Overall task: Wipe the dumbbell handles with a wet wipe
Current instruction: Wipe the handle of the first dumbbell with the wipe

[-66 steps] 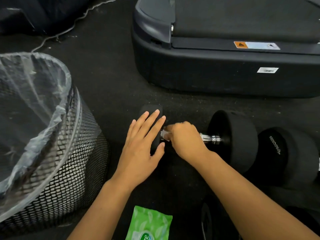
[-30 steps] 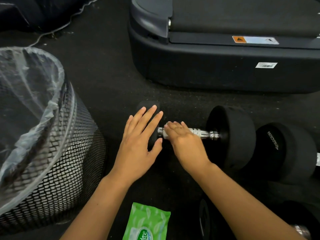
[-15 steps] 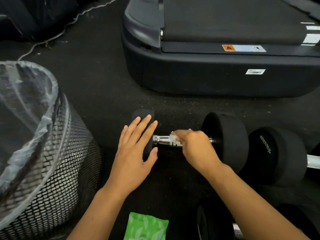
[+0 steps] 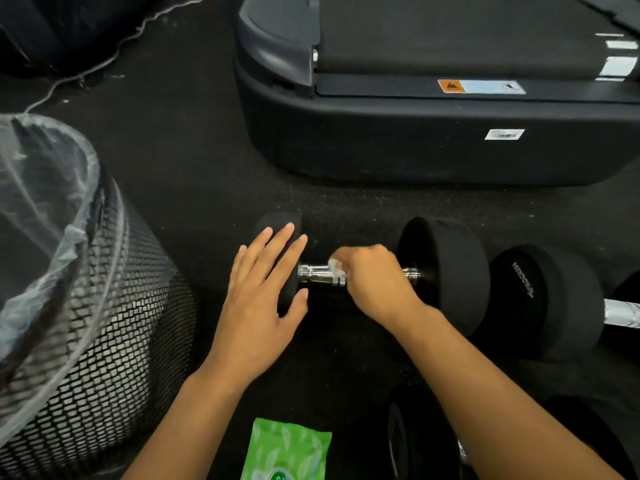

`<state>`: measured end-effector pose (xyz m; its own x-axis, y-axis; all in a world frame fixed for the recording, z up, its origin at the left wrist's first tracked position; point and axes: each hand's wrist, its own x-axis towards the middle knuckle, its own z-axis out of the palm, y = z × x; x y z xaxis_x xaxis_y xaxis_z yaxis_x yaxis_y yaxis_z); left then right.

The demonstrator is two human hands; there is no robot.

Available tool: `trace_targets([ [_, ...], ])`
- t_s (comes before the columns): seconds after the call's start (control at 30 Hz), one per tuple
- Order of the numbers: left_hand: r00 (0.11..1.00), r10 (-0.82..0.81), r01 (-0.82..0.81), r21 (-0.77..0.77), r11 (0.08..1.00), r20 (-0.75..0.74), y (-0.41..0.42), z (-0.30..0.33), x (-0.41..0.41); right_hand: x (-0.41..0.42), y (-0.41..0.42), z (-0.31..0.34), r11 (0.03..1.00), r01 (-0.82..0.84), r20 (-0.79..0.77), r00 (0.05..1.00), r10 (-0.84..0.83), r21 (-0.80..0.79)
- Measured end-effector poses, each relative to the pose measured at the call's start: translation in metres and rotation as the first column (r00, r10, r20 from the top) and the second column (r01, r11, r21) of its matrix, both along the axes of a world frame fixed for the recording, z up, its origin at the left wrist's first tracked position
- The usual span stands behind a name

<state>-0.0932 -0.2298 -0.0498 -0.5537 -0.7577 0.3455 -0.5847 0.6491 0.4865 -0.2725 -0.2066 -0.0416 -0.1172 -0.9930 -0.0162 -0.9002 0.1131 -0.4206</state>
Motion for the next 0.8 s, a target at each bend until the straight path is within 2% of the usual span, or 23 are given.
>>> trace_targets([
  [0.13,1.0,0.003,-0.003,0.003,1.0,-0.016,0.001,0.001,-0.001,-0.009,0.02,-0.005,0.993,-0.104,0.019,0.994,0.106,-0.062],
  [0.2,0.999,0.023,-0.022,0.021,1.0,-0.046,0.004,0.003,-0.004,-0.014,0.028,-0.004,0.975,-0.14,0.001,0.99,0.143,-0.17],
  [0.37,0.985,-0.055,0.056,0.002,0.998,-0.166,0.027,0.018,-0.032,-0.007,0.053,0.017,0.92,-0.06,-0.056,0.998,0.042,-0.387],
  [0.57,0.949,0.006,-0.02,-0.041,0.999,-0.315,0.032,0.023,-0.062,-0.015,0.061,0.039,0.846,0.114,0.19,0.982,-0.015,-0.522],
  [0.63,0.959,0.017,-0.037,-0.066,0.997,-0.281,0.03,0.019,-0.071,-0.022,0.065,0.042,0.845,0.15,0.193,0.98,-0.056,-0.514],
  [0.73,0.995,0.031,-0.033,-0.028,0.999,-0.092,0.023,0.003,-0.082,-0.039,0.068,0.043,0.85,0.164,0.062,0.986,-0.154,-0.5],
  [0.8,1.0,-0.021,0.021,0.025,0.999,0.0,0.019,-0.009,-0.085,-0.049,0.067,0.039,0.872,0.203,0.026,0.977,-0.214,-0.446],
])
